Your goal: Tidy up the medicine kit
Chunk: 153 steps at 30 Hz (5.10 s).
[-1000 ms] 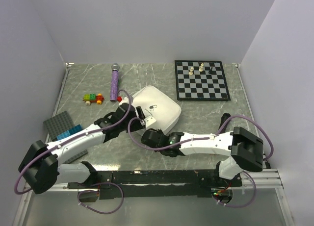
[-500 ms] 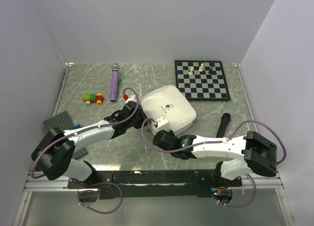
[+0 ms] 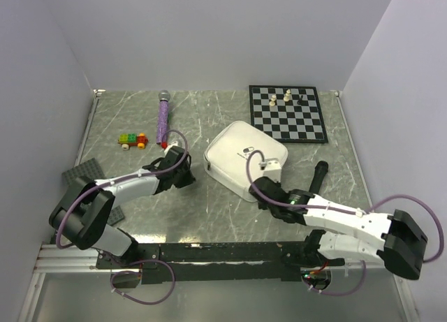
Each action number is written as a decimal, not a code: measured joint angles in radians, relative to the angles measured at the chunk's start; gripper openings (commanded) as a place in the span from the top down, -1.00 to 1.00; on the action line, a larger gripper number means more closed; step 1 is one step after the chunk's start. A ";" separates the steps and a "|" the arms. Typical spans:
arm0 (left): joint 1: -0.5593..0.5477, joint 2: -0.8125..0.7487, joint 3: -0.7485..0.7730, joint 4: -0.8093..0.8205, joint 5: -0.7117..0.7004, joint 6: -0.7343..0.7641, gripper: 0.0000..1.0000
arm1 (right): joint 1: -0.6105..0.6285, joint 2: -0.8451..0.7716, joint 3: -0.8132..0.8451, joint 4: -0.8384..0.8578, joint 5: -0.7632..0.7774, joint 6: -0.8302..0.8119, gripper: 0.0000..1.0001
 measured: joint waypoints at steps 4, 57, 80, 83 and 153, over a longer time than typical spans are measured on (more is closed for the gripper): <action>0.005 0.002 -0.008 -0.026 -0.007 0.011 0.99 | -0.102 -0.052 -0.031 -0.027 -0.024 0.006 1.00; 0.167 0.180 0.272 0.124 0.150 0.114 0.98 | 0.214 0.345 0.241 0.061 -0.014 -0.232 1.00; 0.147 0.295 0.459 0.004 0.128 0.327 0.99 | 0.034 0.165 0.097 0.092 -0.024 -0.126 1.00; 0.144 0.302 0.465 0.008 0.130 0.330 0.98 | -0.043 0.125 0.076 0.102 -0.065 -0.083 1.00; -0.119 -0.325 -0.139 -0.017 -0.010 -0.199 0.99 | 0.171 0.426 0.304 0.065 -0.076 -0.225 1.00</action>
